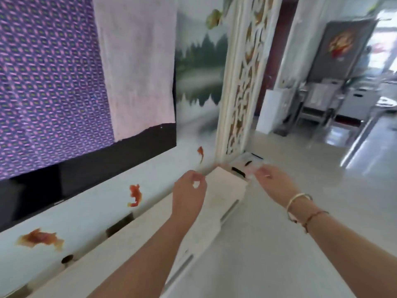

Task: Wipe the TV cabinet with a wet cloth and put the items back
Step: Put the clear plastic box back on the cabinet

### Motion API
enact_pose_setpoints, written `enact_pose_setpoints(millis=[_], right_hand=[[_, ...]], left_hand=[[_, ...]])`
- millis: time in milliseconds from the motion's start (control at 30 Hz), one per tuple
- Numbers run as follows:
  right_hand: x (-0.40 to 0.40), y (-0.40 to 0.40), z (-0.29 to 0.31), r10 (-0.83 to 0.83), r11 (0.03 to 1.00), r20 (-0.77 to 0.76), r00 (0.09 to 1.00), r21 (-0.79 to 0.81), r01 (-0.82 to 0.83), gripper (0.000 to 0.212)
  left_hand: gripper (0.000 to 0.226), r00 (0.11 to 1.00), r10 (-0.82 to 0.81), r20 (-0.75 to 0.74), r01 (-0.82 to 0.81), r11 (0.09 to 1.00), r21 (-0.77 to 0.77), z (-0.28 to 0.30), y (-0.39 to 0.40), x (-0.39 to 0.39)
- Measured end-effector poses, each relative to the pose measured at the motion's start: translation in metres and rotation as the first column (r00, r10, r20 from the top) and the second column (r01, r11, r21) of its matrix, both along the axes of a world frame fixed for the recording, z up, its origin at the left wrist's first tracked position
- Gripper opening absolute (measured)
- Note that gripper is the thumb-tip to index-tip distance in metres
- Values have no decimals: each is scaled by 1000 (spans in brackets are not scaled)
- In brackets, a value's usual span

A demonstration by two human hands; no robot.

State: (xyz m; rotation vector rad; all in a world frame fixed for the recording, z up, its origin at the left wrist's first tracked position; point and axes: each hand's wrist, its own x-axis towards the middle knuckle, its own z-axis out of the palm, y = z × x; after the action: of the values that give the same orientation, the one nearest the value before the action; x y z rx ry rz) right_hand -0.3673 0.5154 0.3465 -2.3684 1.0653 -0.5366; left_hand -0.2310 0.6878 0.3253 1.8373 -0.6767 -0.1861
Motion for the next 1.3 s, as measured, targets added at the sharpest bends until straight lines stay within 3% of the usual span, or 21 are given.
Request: enact_pose_setpoints(millis=[167, 367, 733, 967, 1100, 1300], right_hand=[[-30, -117, -9, -119, 993, 32, 992, -7, 119, 22], [-9, -254, -31, -217, 975, 40, 975, 50, 215, 21], [73, -540, -59, -269, 952, -60, 961, 135, 275, 20], [130, -732, -105, -169, 957, -149, 974, 214, 198, 21], [169, -842, -130, -7, 953, -219, 976, 295, 74, 12], [243, -963, -176, 170, 932, -293, 941, 357, -57, 16]], left_hand=[[8, 989, -141, -38, 142, 990, 12, -8, -122, -15], [7, 965, -259, -37, 261, 960, 103, -32, -279, 25], [12, 937, -284, -206, 322, 929, 183, -59, -598, 125], [8, 954, -185, -237, 254, 917, 308, -111, -772, 179], [11, 965, -48, -259, 138, 930, 342, -133, -858, 212], [8, 925, 92, -368, 50, 932, 358, -184, -956, 254]])
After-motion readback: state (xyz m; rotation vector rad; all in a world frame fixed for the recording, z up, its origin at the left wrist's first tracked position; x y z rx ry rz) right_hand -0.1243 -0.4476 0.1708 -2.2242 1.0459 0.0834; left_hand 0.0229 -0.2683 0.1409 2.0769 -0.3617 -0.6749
